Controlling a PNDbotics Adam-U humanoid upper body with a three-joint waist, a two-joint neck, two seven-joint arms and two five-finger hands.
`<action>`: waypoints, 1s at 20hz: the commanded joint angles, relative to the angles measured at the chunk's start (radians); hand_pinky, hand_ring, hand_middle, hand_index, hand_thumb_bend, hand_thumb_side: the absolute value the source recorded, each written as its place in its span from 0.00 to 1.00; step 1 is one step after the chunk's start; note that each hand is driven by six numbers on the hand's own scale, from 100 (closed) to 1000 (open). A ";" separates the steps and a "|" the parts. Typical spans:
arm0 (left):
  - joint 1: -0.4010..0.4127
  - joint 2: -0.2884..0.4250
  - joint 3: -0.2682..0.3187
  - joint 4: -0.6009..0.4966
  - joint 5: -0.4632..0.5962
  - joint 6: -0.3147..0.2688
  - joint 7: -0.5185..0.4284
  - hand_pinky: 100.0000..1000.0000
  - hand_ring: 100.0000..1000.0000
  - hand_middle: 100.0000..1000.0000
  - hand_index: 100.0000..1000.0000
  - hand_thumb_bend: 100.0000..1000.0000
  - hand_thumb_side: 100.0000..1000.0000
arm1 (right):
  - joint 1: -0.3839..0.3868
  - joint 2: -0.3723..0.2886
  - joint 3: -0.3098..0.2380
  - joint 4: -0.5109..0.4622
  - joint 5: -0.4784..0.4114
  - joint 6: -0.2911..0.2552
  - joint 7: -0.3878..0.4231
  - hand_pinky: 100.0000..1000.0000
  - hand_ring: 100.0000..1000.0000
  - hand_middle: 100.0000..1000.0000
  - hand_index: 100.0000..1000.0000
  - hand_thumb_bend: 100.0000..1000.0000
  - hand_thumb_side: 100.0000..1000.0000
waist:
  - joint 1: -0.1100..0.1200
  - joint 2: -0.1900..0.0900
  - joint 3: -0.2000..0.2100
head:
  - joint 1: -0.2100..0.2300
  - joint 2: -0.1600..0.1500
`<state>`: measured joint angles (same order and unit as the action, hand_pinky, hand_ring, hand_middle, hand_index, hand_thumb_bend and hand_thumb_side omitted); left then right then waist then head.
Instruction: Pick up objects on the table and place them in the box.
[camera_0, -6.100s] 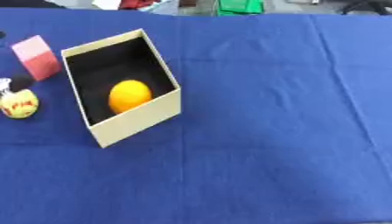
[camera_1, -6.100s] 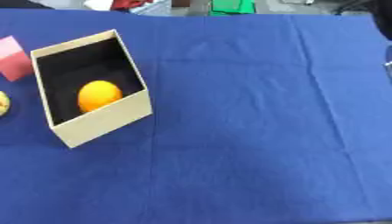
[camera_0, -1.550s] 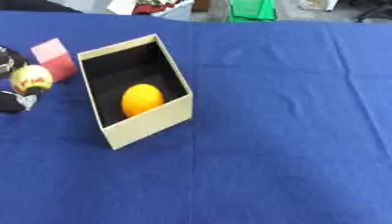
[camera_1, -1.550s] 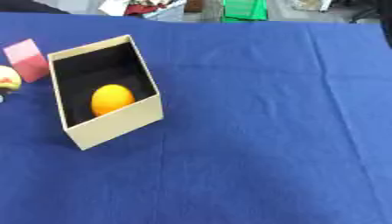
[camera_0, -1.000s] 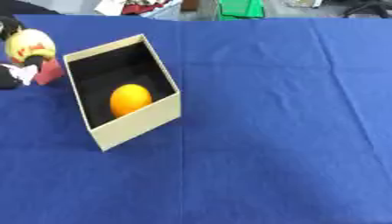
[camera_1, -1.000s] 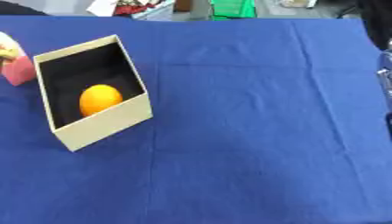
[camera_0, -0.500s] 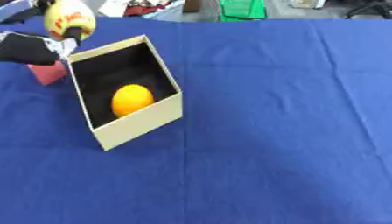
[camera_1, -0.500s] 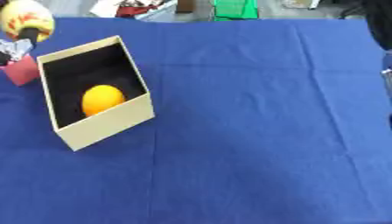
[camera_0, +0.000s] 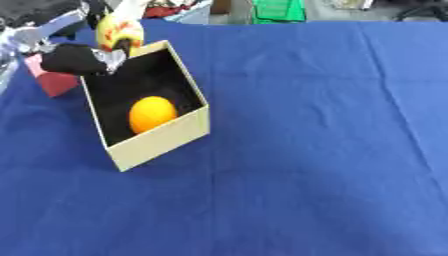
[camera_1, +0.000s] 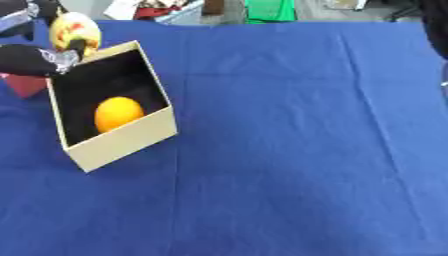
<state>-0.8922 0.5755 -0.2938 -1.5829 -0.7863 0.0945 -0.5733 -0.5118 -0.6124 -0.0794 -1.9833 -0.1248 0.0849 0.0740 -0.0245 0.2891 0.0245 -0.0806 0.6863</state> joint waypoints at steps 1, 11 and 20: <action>-0.027 0.005 -0.003 0.017 0.007 -0.019 0.002 0.47 0.72 0.69 0.78 0.24 0.71 | -0.018 -0.017 -0.010 -0.017 -0.002 0.004 -0.001 1.00 1.00 0.78 1.00 0.00 0.80 | 0.001 -0.018 -0.002 | 0.003 0.001; -0.026 0.014 0.010 0.022 -0.107 -0.039 -0.041 0.59 0.82 0.80 0.88 0.81 0.83 | -0.016 -0.015 -0.011 -0.017 0.000 0.005 0.003 1.00 1.00 0.78 1.00 0.00 0.80 | 0.000 -0.018 0.002 | 0.002 0.000; -0.019 0.063 0.071 0.014 -0.158 0.022 0.019 0.58 0.81 0.78 0.86 0.59 0.81 | -0.013 -0.017 -0.014 -0.017 0.003 0.005 0.001 1.00 1.00 0.78 1.00 0.00 0.81 | -0.003 -0.014 0.010 | -0.003 -0.005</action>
<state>-0.8958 0.5997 -0.2473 -1.5540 -0.9325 0.1048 -0.5641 -0.5149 -0.6117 -0.0797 -1.9833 -0.1247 0.0890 0.0782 -0.0277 0.2923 0.0338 -0.0814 0.6857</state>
